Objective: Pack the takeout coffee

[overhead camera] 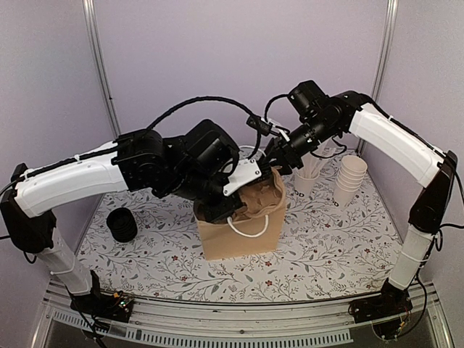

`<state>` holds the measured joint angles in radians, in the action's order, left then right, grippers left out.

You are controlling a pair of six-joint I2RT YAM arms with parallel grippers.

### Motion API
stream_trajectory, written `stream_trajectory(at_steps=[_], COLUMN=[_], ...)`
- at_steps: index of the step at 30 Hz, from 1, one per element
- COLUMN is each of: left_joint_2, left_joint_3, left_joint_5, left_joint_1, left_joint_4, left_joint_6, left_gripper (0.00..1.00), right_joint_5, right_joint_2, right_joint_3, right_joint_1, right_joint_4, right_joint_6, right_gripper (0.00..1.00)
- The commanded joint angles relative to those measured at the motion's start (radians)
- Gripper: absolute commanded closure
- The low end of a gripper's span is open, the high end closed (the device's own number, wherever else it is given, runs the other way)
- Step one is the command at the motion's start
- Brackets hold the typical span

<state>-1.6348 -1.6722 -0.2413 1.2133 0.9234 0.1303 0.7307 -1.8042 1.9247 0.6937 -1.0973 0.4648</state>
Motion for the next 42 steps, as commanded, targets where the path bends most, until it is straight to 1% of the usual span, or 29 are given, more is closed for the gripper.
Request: stream_trajectory(at_steps=[1,2,5,13,16,20,28,30,37,42], left_joint_2=[0.013,0.016,0.017,-0.002,-0.006,-0.007,-0.007,-0.004,-0.006,-0.005], left_joint_3=[-0.023,-0.022,-0.016,-0.013,-0.024,-0.03,-0.032,-0.031,-0.035,-0.024], left_joint_5=[-0.004,-0.005,0.002,0.019,0.019,0.0,0.006,0.005,-0.01,-0.051], left_joint_1=[0.011,0.012,0.009,0.009,0.009,0.007,0.006,0.006,0.007,0.004], left_joint_4=[0.05,0.053,0.066,0.087,0.087,0.09,0.087,0.08,0.071,0.089], left_joint_6=[-0.006,-0.005,-0.008,-0.016,-0.018,-0.02,-0.023,-0.019,-0.008,-0.023], left_gripper=[0.81,0.81,0.81,0.81,0.81,0.81,0.82,0.82,0.82,0.83], right_joint_5=[-0.123,-0.144,-0.206,-0.253,-0.25,-0.208,-0.07,-0.057,-0.159,-0.235], right_joint_2=[0.05,0.053,0.08,0.144,0.141,0.095,0.026,0.011,-0.047,-0.041], right_joint_3=[-0.004,-0.014,-0.048,-0.05,-0.053,-0.031,0.032,0.04,0.027,0.006], right_joint_1=[0.004,0.004,0.003,0.004,0.004,0.006,0.007,0.009,0.043,0.044], right_joint_4=[-0.051,-0.058,-0.06,-0.064,-0.067,-0.083,-0.099,-0.091,-0.049,-0.038], right_joint_6=[0.007,0.015,0.024,0.054,0.056,0.042,0.012,-0.003,-0.053,-0.067], right_gripper=[0.51,0.47,0.41,0.3,0.29,0.28,0.27,0.26,0.25,0.25])
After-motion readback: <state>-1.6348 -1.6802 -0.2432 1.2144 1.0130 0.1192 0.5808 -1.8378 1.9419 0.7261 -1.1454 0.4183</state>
